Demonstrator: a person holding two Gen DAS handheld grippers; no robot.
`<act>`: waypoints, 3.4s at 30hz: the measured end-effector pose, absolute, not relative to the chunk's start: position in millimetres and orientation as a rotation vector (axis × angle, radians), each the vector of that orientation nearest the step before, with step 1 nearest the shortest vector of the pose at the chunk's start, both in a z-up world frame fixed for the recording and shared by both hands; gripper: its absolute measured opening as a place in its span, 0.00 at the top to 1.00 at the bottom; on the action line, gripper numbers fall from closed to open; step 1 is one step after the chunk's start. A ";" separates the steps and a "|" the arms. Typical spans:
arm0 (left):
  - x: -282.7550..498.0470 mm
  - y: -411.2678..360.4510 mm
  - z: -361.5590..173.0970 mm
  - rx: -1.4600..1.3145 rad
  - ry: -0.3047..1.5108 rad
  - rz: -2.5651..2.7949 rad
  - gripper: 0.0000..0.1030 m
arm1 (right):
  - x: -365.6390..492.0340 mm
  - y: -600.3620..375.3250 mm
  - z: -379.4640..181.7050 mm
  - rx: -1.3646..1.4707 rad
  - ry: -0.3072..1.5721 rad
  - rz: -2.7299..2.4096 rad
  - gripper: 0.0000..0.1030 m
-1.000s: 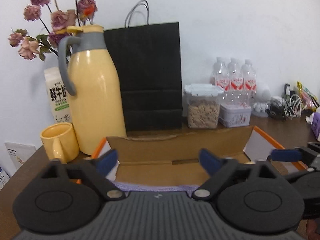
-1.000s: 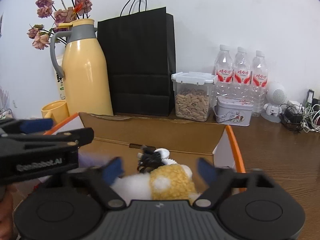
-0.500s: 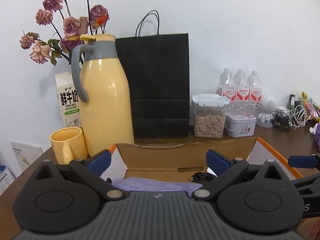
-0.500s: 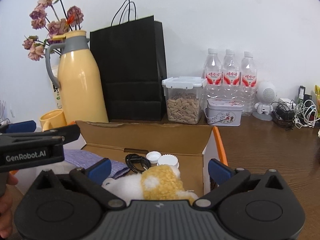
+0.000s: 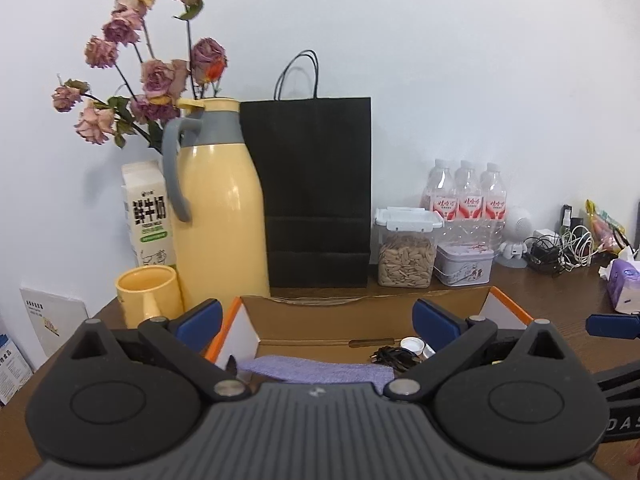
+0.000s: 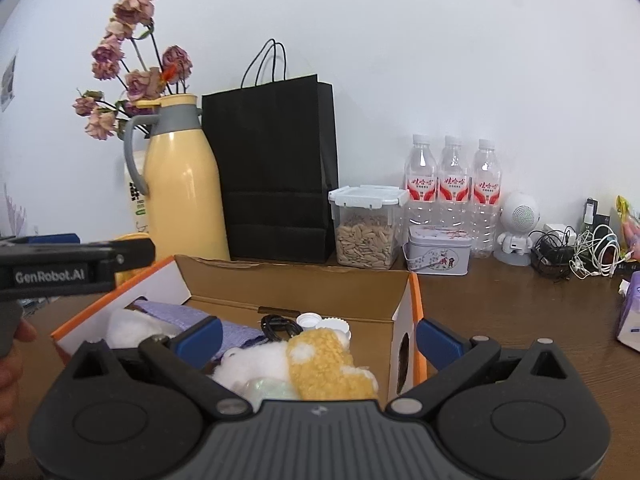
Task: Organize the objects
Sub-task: 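Move the left tool to the beige block while the right tool approaches the white cap, then grasp the small beige block with the left tool while the right tool grasps the white cap, then carry the block and cap into the cardboard box and open both tools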
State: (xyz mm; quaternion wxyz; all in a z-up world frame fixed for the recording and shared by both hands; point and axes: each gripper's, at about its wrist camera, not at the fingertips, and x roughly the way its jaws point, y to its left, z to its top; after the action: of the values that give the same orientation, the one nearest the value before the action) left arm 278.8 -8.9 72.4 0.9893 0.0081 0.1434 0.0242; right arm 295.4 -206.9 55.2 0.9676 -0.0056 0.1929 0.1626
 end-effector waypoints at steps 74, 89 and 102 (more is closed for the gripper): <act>245.6 80.6 -20.3 -0.027 0.643 0.072 0.69 | 260.4 -196.6 -19.9 -0.091 0.644 0.387 0.63; 220.4 73.7 -6.0 -0.043 0.549 0.051 0.79 | 230.5 -199.7 -2.7 -0.079 0.514 0.418 0.75; 214.6 41.5 54.2 -0.016 0.361 -0.016 0.79 | 231.8 -184.4 46.5 -0.058 0.373 0.446 0.75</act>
State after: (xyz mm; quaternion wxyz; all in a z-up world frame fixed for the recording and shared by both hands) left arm 214.6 41.5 54.2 0.9837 -0.0078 0.1794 -0.0078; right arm 231.8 -184.4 46.5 0.9577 -0.0285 0.1836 0.2198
